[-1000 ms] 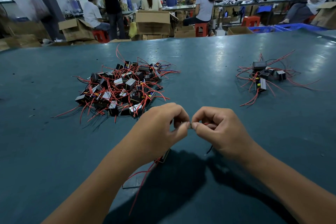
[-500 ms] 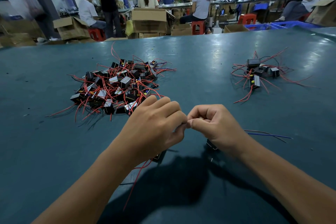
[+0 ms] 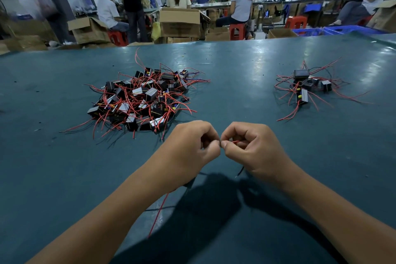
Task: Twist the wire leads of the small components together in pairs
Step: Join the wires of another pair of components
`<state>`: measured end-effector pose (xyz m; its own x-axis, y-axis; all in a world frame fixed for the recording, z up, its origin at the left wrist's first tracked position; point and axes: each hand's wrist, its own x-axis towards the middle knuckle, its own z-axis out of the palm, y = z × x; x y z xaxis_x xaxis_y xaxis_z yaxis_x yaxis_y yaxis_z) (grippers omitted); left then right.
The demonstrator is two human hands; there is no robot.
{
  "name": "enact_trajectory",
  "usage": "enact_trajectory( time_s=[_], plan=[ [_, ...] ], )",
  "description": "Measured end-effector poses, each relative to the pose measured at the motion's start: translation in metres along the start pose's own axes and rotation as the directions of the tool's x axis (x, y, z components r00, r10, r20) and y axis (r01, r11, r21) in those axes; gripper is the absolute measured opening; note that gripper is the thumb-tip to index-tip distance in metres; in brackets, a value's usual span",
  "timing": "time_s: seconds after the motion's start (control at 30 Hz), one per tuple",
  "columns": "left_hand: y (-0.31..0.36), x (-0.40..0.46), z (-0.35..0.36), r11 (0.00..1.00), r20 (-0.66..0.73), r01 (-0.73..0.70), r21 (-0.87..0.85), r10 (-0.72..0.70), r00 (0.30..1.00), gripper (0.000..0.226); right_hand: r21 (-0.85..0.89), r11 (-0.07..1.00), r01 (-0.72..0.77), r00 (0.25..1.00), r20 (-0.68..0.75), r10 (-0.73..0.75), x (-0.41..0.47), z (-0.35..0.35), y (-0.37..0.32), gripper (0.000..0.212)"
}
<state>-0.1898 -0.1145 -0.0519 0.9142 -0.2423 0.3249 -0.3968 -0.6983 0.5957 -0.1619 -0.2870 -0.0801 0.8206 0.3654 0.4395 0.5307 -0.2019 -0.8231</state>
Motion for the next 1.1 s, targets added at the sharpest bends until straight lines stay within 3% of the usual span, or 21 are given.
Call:
enact_trajectory(
  time_s=[0.07,0.13,0.17,0.2,0.23,0.27,0.33,0.4,0.47,0.6,0.8,1.0,1.1],
  plan=[
    [-0.004,0.000,-0.005,0.931,0.140,0.236,-0.279,-0.203,0.969,0.015,-0.125,0.987,0.104,0.994,-0.007,-0.106,-0.002,0.001,-0.002,0.011],
    [-0.003,0.002,-0.008,0.661,0.373,0.513,-0.548,-0.356,0.857,0.017,-0.267,0.938,0.221,0.975,0.024,-0.223,-0.002,-0.002,-0.004,0.010],
    [-0.002,0.002,-0.008,0.564,0.438,0.576,-0.592,-0.375,0.817,0.017,-0.299,0.922,0.247,0.968,0.039,-0.246,-0.002,-0.003,-0.004,0.010],
    [-0.001,0.001,-0.008,0.536,0.443,0.583,-0.610,-0.379,0.812,0.018,-0.290,0.928,0.234,0.972,0.042,-0.232,-0.002,-0.004,-0.004,0.010],
    [-0.002,0.001,-0.007,0.589,0.388,0.537,-0.604,-0.372,0.844,0.018,-0.242,0.952,0.187,0.982,0.030,-0.185,-0.002,-0.004,-0.003,0.009],
    [-0.003,-0.001,-0.006,0.722,0.273,0.430,-0.543,-0.332,0.903,0.017,-0.177,0.977,0.122,0.993,0.016,-0.121,-0.002,-0.004,-0.002,0.009],
    [-0.006,-0.005,-0.007,0.978,-0.013,0.081,-0.194,-0.085,0.996,0.011,-0.060,0.998,0.006,1.000,0.028,-0.004,0.000,-0.003,-0.002,0.014],
    [-0.008,-0.011,-0.008,0.959,-0.111,-0.233,0.160,0.252,0.961,0.003,0.028,0.996,-0.084,0.995,0.053,0.083,0.002,-0.004,-0.002,0.020],
    [-0.008,-0.018,-0.005,0.839,-0.070,-0.385,0.386,0.442,0.894,0.010,0.101,0.985,-0.138,0.988,0.078,0.130,0.003,-0.004,-0.003,0.019],
    [-0.009,-0.026,-0.001,0.602,0.011,-0.492,0.629,0.626,0.780,0.016,0.183,0.961,-0.210,0.968,0.174,0.179,0.003,-0.003,-0.009,0.011],
    [-0.011,-0.023,-0.004,0.501,0.070,-0.538,0.678,0.685,0.725,0.016,0.291,0.881,-0.372,0.920,0.238,0.310,0.005,-0.007,-0.003,0.016],
    [-0.010,-0.017,-0.005,0.515,0.096,-0.559,0.650,0.673,0.733,0.019,0.311,0.877,-0.366,0.922,0.251,0.296,0.006,-0.007,-0.001,0.016],
    [-0.008,-0.015,-0.004,0.637,0.073,-0.532,0.558,0.600,0.796,0.016,0.276,0.908,-0.314,0.940,0.223,0.257,0.005,-0.007,-0.001,0.014]
  ],
)
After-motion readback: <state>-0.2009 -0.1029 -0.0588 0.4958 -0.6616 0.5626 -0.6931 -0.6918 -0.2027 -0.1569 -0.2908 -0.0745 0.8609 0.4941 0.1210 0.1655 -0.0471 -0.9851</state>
